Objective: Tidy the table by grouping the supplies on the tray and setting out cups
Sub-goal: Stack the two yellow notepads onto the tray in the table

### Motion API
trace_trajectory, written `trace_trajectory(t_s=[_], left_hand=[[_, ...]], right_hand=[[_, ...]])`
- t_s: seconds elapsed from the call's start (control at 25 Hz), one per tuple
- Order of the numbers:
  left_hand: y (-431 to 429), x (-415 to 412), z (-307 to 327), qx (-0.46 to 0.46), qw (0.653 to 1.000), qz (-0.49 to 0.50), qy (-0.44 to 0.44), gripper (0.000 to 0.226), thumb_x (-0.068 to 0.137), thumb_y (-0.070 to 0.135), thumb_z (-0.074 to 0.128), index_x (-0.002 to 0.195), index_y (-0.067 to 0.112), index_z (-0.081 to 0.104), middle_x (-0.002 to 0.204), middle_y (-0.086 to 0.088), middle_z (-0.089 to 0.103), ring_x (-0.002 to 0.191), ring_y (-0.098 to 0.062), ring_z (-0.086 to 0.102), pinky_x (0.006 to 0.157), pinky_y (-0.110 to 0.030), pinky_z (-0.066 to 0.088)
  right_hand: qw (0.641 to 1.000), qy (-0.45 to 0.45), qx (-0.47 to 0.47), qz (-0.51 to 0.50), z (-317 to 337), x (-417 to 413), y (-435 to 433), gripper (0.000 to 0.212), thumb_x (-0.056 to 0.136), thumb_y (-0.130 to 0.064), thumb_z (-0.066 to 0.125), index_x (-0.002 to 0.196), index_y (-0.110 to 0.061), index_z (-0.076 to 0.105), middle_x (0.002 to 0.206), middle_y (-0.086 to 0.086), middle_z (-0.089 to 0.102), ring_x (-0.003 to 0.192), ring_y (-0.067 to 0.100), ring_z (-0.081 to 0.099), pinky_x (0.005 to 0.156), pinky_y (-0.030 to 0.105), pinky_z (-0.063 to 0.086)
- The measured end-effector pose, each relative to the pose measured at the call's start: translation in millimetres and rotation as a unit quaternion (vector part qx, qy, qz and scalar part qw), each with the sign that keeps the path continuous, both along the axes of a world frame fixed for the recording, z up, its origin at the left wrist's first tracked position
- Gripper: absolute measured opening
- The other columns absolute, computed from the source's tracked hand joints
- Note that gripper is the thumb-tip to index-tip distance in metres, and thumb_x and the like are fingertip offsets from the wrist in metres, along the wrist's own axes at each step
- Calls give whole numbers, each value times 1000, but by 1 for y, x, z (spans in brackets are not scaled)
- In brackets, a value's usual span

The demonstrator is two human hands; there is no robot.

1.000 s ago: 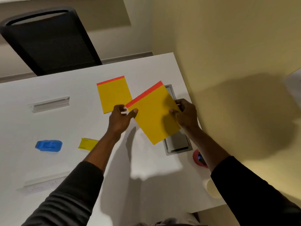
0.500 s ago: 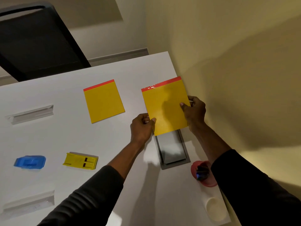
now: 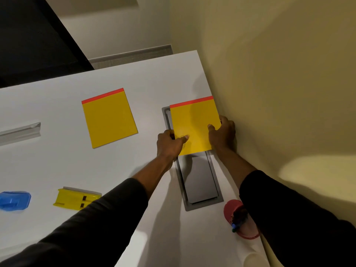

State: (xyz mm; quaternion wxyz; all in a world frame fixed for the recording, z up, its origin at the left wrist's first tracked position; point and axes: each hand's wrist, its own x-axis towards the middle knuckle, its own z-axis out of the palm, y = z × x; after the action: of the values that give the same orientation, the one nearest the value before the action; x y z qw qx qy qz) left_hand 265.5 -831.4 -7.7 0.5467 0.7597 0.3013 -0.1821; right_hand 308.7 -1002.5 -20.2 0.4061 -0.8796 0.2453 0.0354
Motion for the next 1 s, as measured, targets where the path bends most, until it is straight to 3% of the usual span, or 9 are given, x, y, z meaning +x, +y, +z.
trace_trajectory(t_s=[0.16,0.28,0.4,0.52,0.88,1.0], left_hand=[[-6,6,-12,18,1000,-20,13,80,80,51,87,143,12,55,140,-12,59,122,-31,63,103,-45,56],[-12,7,-15,27,999,-32,10,84,69,59,83,135,14,57,136,-13,59,123,-34,62,106,-52,56],[-16,7,-12,24,999,-37,11,75,78,52,86,136,14,56,137,-13,52,126,-35,59,107,-55,55],[-18,7,-14,30,999,-44,12,75,85,46,84,142,12,51,140,-11,45,132,-36,54,110,-55,53],[-14,2,-18,63,994,-85,-17,69,90,42,81,142,12,49,140,-14,41,137,-36,43,115,-52,46],[-4,-2,-15,77,991,-102,-40,64,89,42,81,137,10,52,137,-14,43,134,-35,45,113,-50,47]], right_hand=[[996,2,-76,39,-10,-1,7,61,97,-22,70,150,-3,47,136,18,47,122,32,52,91,28,42],[985,16,-153,80,-17,-5,5,71,96,-32,70,154,-6,40,144,16,47,131,32,45,103,37,43],[982,13,-167,93,-20,-5,4,76,94,-31,72,157,-8,37,149,16,47,135,33,42,110,44,40],[979,1,-172,110,-21,-6,2,72,91,-28,75,152,-8,43,147,17,49,133,34,44,106,44,42],[957,34,-236,168,-31,-10,4,63,95,-29,68,149,-5,45,155,19,42,139,39,39,109,52,41],[961,30,-234,146,-28,-9,4,63,95,-28,69,148,-5,44,152,21,44,139,39,40,108,53,44]])
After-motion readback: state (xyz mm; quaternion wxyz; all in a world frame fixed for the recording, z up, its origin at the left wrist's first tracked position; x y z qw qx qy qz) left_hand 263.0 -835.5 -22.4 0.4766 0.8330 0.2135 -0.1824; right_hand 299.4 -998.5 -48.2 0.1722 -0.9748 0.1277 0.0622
